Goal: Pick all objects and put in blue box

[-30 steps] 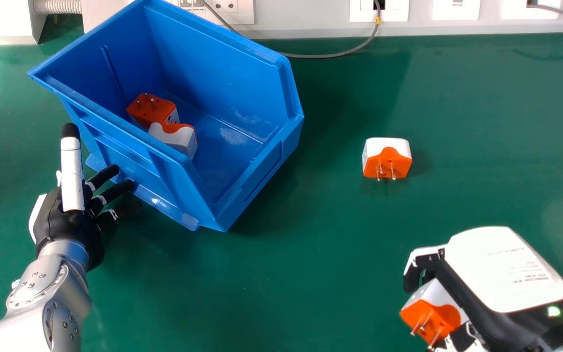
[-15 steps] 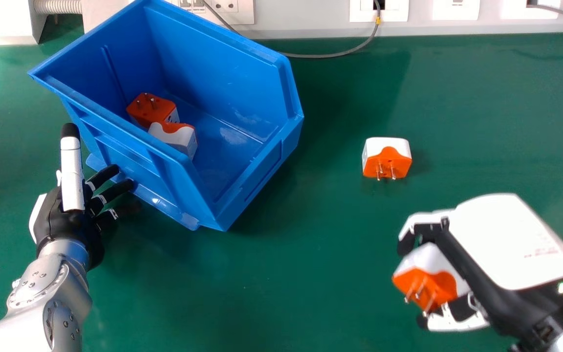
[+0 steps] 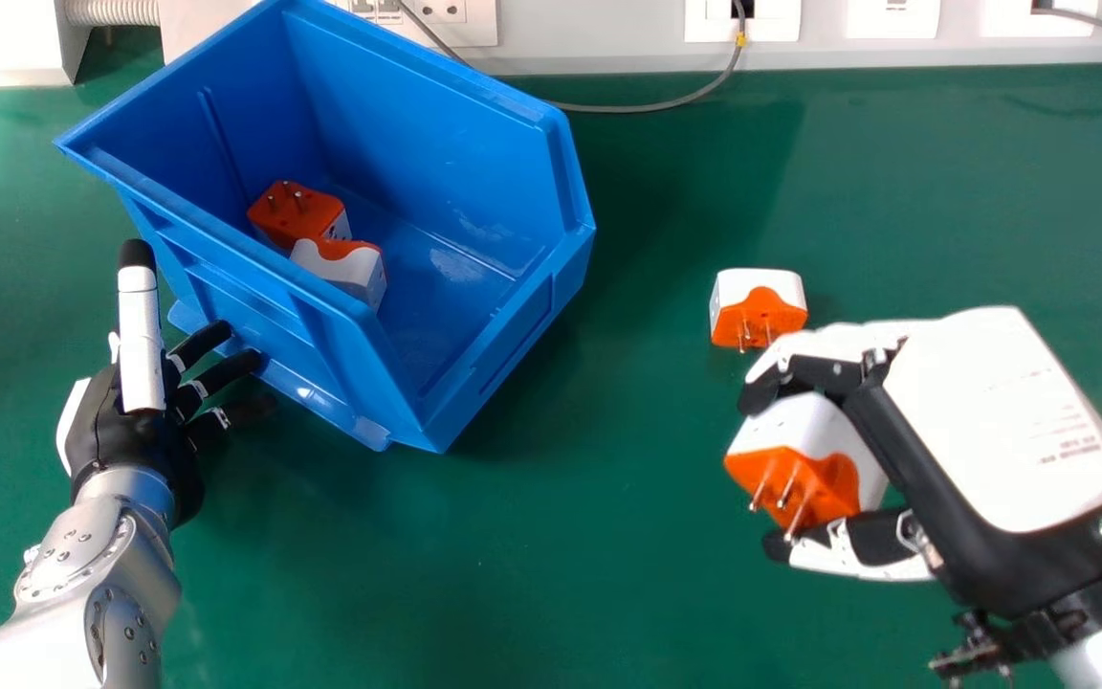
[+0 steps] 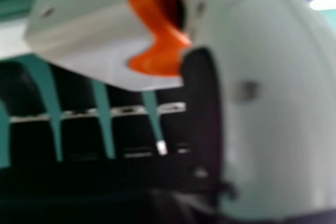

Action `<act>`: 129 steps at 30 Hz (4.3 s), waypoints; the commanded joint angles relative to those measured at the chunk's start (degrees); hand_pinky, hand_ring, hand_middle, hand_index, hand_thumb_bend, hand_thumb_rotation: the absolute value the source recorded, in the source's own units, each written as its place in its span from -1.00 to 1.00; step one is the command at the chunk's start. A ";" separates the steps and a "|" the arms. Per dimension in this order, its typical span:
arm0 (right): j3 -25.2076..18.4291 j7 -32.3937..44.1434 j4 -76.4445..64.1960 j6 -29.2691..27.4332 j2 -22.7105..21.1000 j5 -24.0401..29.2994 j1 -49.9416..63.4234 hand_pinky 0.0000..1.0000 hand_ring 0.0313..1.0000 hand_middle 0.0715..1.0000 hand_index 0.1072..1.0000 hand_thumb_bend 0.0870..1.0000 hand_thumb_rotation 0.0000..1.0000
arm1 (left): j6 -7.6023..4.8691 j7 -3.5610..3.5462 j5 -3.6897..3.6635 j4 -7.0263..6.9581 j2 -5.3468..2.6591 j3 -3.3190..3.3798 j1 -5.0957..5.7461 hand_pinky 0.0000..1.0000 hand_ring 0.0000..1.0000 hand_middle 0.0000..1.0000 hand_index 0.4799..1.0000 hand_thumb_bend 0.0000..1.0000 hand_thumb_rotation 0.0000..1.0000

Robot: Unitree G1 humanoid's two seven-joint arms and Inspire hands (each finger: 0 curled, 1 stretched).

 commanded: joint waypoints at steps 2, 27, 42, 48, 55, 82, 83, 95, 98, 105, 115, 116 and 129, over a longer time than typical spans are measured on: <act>-1.57 -3.59 -0.76 -0.15 1.20 -0.02 -4.21 -0.42 -0.19 -0.09 -0.13 -0.06 -1.00 | 0.87 -0.09 0.26 0.43 -0.18 -0.24 0.32 0.30 0.47 0.67 0.55 0.72 0.87; 0.28 -5.29 -0.18 5.28 8.79 2.75 -19.66 -0.31 -0.15 -0.04 -0.13 -0.08 -1.00 | 0.19 -0.02 1.13 1.07 -0.10 -0.71 0.56 0.30 0.47 0.67 0.54 0.72 0.87; 7.71 -8.27 4.95 7.37 13.39 -4.29 -31.19 -0.31 -0.13 -0.01 -0.12 -0.09 -1.00 | -0.67 -0.01 1.24 1.69 -0.34 -0.86 0.58 0.28 0.45 0.66 0.55 0.71 0.87; 11.88 -11.58 10.66 7.65 15.38 -8.22 -38.92 -0.31 -0.14 0.00 -0.13 -0.10 -1.00 | -0.69 0.13 1.38 1.10 -0.62 -1.28 0.93 0.28 0.45 0.66 0.55 0.71 0.86; 17.35 -17.17 23.45 6.02 19.58 -7.59 -49.41 -0.43 -0.26 -0.07 -0.14 -0.07 -1.00 | -0.73 0.42 1.40 0.90 -1.10 -1.30 0.99 0.29 0.45 0.66 0.55 0.71 0.86; 34.61 -6.15 92.79 22.10 36.21 -4.55 -89.06 -0.46 -0.29 -0.09 -0.17 -0.05 -1.00 | -0.28 0.27 1.33 -1.10 -2.38 -1.49 2.01 0.30 0.47 0.67 0.56 0.70 0.86; 34.13 -3.69 92.43 23.38 36.63 -3.38 -89.16 -0.30 -0.08 0.12 0.00 0.08 -0.98 | -0.23 0.36 1.40 -1.13 -2.44 -1.56 1.97 0.30 0.47 0.68 0.56 0.70 0.86; 37.97 0.25 88.11 26.56 35.11 -2.50 -88.67 0.52 0.65 0.71 0.67 0.70 -0.62 | 0.15 0.08 1.28 -1.50 -2.26 -1.58 2.01 0.29 0.47 0.67 0.55 0.68 0.86; 38.19 0.02 87.50 26.92 35.07 -2.41 -88.65 0.70 0.77 0.82 0.79 0.81 -0.54 | 0.00 -0.13 1.29 -1.18 -2.17 -1.61 1.85 0.29 0.47 0.68 0.56 0.68 0.86; 38.75 0.05 83.55 27.73 33.84 -2.60 -87.49 0.92 0.94 0.95 0.95 0.95 -0.44 | -0.17 0.03 1.31 -0.44 -2.16 -1.43 1.41 0.31 0.48 0.69 0.57 0.68 0.86; 38.50 3.04 66.77 30.09 28.54 -3.26 -81.00 1.00 1.00 1.00 1.00 1.00 -0.39 | -0.32 0.23 1.52 -0.76 -2.33 -1.64 1.62 0.29 0.48 0.68 0.57 0.68 0.86; 38.49 3.67 62.69 30.47 27.34 -3.62 -79.01 1.00 1.00 1.00 1.00 1.00 -0.39 | -0.26 0.22 1.50 -0.76 -2.28 -1.63 1.58 0.30 0.48 0.68 0.57 0.68 0.86; 31.39 8.91 24.60 27.19 14.08 -0.53 -54.63 1.00 1.00 1.00 1.00 1.00 -0.34 | 0.13 0.21 1.31 -0.13 -1.60 -0.90 1.14 0.29 0.48 0.67 0.57 0.68 0.86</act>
